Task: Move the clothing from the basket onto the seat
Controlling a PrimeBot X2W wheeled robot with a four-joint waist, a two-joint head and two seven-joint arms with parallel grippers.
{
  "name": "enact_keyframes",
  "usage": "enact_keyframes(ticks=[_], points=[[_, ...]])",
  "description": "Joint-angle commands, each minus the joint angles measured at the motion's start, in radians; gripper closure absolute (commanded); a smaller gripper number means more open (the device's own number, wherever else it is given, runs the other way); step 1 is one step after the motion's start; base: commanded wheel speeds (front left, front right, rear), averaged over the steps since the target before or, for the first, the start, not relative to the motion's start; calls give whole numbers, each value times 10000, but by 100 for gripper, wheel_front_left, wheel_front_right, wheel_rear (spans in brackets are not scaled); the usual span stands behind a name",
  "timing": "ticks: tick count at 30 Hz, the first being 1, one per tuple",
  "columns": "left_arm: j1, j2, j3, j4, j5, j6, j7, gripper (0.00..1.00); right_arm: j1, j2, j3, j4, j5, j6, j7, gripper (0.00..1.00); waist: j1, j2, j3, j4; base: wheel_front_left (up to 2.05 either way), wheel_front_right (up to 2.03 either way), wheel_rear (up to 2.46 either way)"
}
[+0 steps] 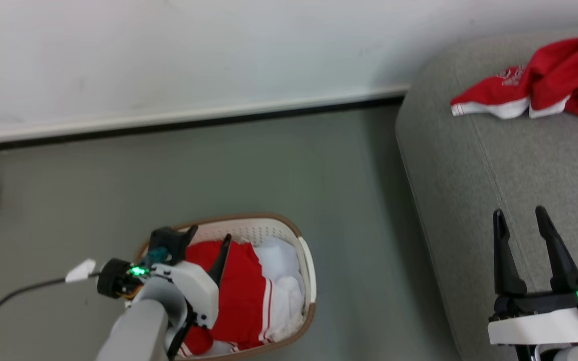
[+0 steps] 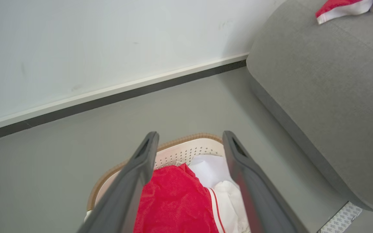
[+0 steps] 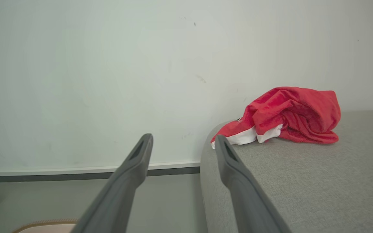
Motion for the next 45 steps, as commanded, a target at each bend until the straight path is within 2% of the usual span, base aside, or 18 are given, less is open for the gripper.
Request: enact_keyframes(ticks=[1, 14, 21, 30, 39, 45], points=[[-242, 151, -27, 181, 225, 8, 96, 0, -209, -8, 60, -106, 55, -22, 6, 0, -2, 0, 960, -638, 0, 0, 0], [-3019, 323, -305, 2936, 647, 661, 1618, 0, -1583, -4, 461, -1373, 410, -22, 6, 0, -2, 0, 3995, -1123, 0, 0, 0], [-3995, 384, -217, 3954, 455, 912, 1705, 0, -1950, -7, 525, -1846, 338, -22, 6, 0, -2, 0, 5160, -1083, 0, 0, 0], [-4650, 476, -219, 4796, 258, 930, 1821, 0, -2189, -6, 369, -2027, 369, -22, 6, 0, -2, 0, 6031, -1019, 0, 0, 0], [-5224, 695, -448, 5042, 343, 930, 1733, 0, -2293, -6, 311, -2173, 448, -22, 6, 0, -2, 0, 6857, -1043, 0, 0, 0], [-5538, 637, -711, 5135, 481, 967, 1688, 0, -2346, -6, 257, -2267, 451, -22, 6, 0, -2, 0, 7215, -989, 0, 0, 0]])
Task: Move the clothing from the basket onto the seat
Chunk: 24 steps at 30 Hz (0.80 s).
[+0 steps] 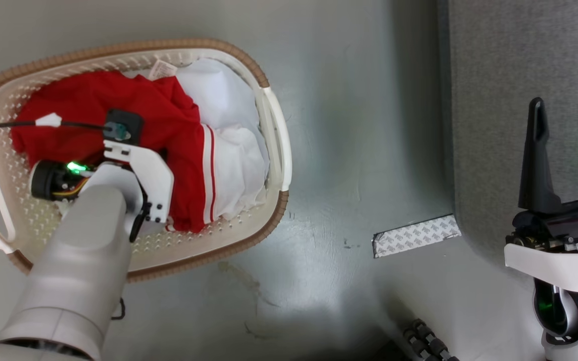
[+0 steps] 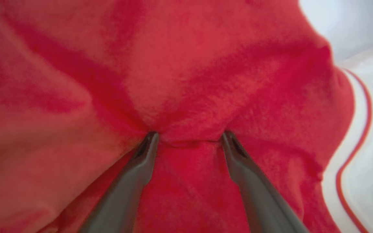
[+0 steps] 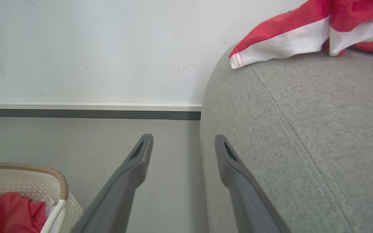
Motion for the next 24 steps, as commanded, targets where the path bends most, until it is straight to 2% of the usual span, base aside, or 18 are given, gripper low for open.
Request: enact_keyframes(ticks=[1, 5, 6, 7, 12, 18, 24], points=[[-114, 5, -79, 71, 128, 13, -71, 0, -121, -4, -31, -48, -18, -22, 6, 0, -1, 0, 96, 59, 0, 0, 0], [-166, -98, -308, 122, 250, -53, -82, 0, -60, -5, -89, -99, -94, -22, 6, 0, -1, 0, 212, 132, 0, 0, 0], [-179, -116, -366, 138, 265, -76, -91, 18, -47, -5, -106, -123, -107, -22, 6, 0, -1, 0, 238, 148, 0, 0, 0], [-184, -134, -394, 147, 255, -74, -127, 58, -35, -5, -120, -137, -108, -22, 6, 0, -1, 0, 257, 162, 0, 0, 0], [-106, -177, -618, 193, 347, -144, -205, 100, 72, -5, -147, -229, -173, -22, 6, 0, -1, 0, 290, 160, 0, 0, 0], [-287, -276, -628, 217, 93, -295, -395, 100, 223, -4, -330, -279, -247, -22, 6, 0, -1, 0, 254, 247, 0, 0, 0], [-360, -439, -442, 194, -321, -408, -1085, 100, 40, -7, -351, -91, -334, -22, 6, 0, -1, 0, -114, 529, 0, 0, 0]])
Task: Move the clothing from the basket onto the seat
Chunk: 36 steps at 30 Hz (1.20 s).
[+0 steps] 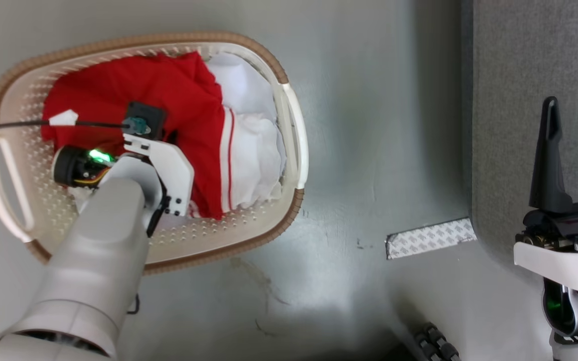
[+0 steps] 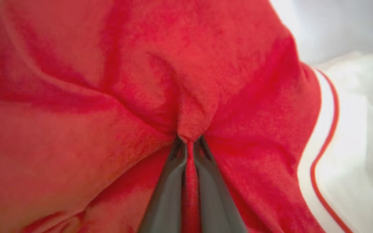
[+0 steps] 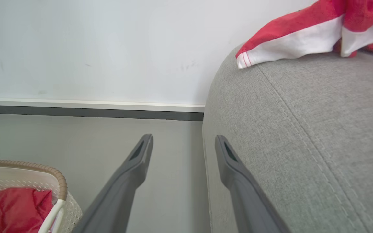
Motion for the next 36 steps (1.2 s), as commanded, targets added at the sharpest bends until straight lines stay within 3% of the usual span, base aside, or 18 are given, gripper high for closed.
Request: enact_keyframes(ticks=[1, 14, 23, 36], points=[[74, -91, 7, 3, -175, -70, -215, 100, -44, -9, -18, 115, -79, -22, 6, 0, -1, 0, -391, 237, 0, 0, 0], [1895, -575, 27, 49, -1007, -546, -1263, 100, 681, -13, 37, 1013, -405, -22, 6, 0, -1, 0, -3631, 1151, 0, 0, 0], [2897, -741, 61, -387, -1805, -612, -1739, 100, 1360, -12, -183, 1424, -435, -22, 6, 0, -1, 0, -5311, 1561, 0, 0, 0], [4628, -776, -113, -2555, -2867, -585, -1906, 100, 2299, -12, -420, 2001, -512, -22, 6, 0, -1, 0, -7563, 1981, 0, 0, 0]])
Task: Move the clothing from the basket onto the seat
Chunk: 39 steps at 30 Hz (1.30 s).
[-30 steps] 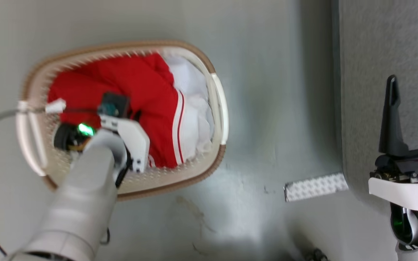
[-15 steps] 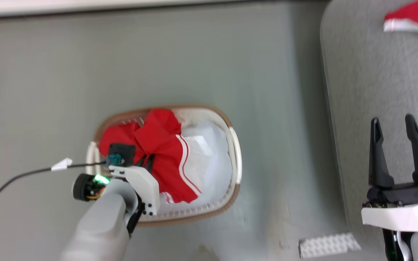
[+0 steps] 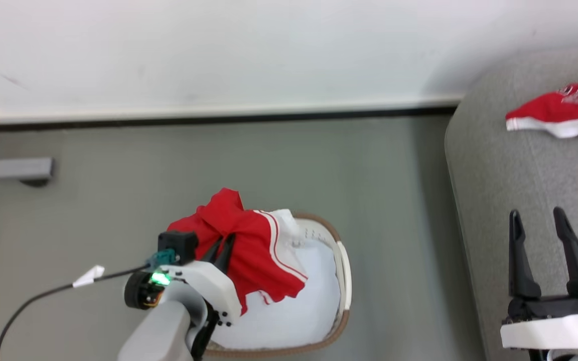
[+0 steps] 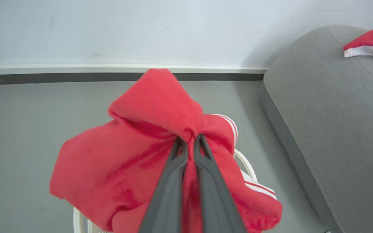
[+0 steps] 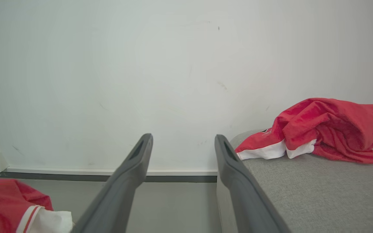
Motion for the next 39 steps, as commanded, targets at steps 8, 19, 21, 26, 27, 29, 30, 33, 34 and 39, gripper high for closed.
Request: enact_keyframes(ticks=[8, 19, 21, 26, 27, 29, 30, 33, 34, 39], points=[[1790, 224, 411, -2682, 84, 386, -19, 100, 630, -14, -30, 303, -361, -22, 7, 0, 4, 0, -1508, 188, 0, 0, 0], [4076, 295, 876, -5964, 112, 785, -18, 100, 1373, -16, 109, 850, -1094, -22, 8, 0, 4, 0, -2857, 94, 0, 0, 0], [4478, 323, 880, -6275, 170, 865, -18, 100, 1526, -17, 127, 923, -1115, -22, 7, 0, 4, 0, -3049, 86, 0, 0, 0], [5127, 465, 961, -6688, 235, 1013, -19, 100, 1763, -16, 171, 1027, -1110, -22, 7, 0, 4, 0, -3340, 144, 0, 0, 0], [5195, 508, 988, -6745, 252, 1028, -19, 100, 1789, -14, 192, 1036, -1101, -22, 7, 0, 4, 0, -3360, 160, 0, 0, 0], [5324, 594, 1018, -6811, 269, 1048, -19, 100, 1832, -16, 240, 1054, -1059, -22, 7, 0, 4, 0, -3400, 198, 0, 0, 0], [5336, 624, 1032, -6848, 273, 1063, -19, 100, 1839, -16, 273, 1058, -1043, -22, 7, 0, 4, 0, -3406, 215, 0, 0, 0], [5325, 707, 1030, -6953, 292, 1064, -17, 100, 1827, -16, 344, 1051, -986, -22, 7, 0, 4, 0, -3389, 279, 0, 0, 0], [5300, 734, 1030, -6996, 299, 1074, -17, 100, 1818, -16, 370, 1053, -975, -22, 7, 0, 4, 0, -3381, 298, 0, 0, 0], [5148, 839, 988, -7154, 303, 1055, 40, 100, 1726, -16, 533, 1032, -943, -22, 7, 0, 4, 0, -3342, 354, 0, 0, 0]])
